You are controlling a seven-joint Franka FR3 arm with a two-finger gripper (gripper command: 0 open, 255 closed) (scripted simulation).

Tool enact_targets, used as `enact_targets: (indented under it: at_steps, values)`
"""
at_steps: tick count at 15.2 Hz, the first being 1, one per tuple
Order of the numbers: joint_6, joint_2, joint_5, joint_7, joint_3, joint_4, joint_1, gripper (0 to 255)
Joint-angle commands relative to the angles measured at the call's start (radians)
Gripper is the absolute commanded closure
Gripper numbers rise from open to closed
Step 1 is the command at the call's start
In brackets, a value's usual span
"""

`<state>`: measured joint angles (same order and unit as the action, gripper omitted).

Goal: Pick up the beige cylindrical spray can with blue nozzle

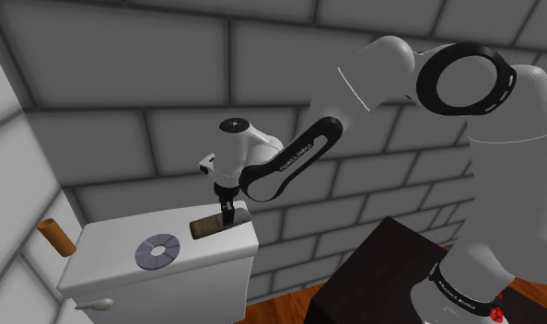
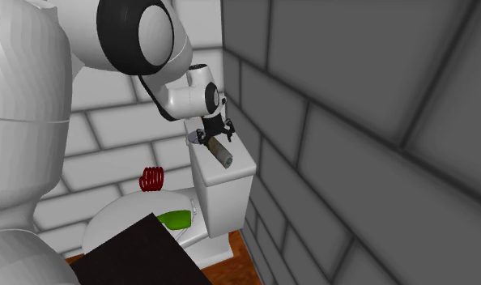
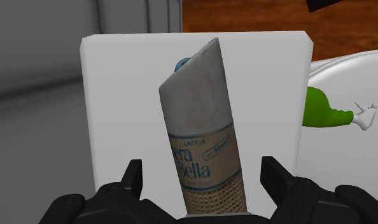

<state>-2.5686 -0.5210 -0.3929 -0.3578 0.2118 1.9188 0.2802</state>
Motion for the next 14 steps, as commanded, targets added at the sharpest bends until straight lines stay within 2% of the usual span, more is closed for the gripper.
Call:
enact_targets:
  at_steps: [1, 8, 9, 14]
  values:
    - [-0.014, -0.030, -0.012, 0.005, -0.006, -0.015, 0.009, 0]
    - [-0.062, -0.088, -0.039, 0.029, -0.029, -0.025, 0.025, 0]
    - [-0.062, -0.088, -0.039, 0.029, -0.029, -0.025, 0.025, 255]
    - [-0.062, -0.088, -0.038, 0.028, -0.029, -0.026, 0.024, 255]
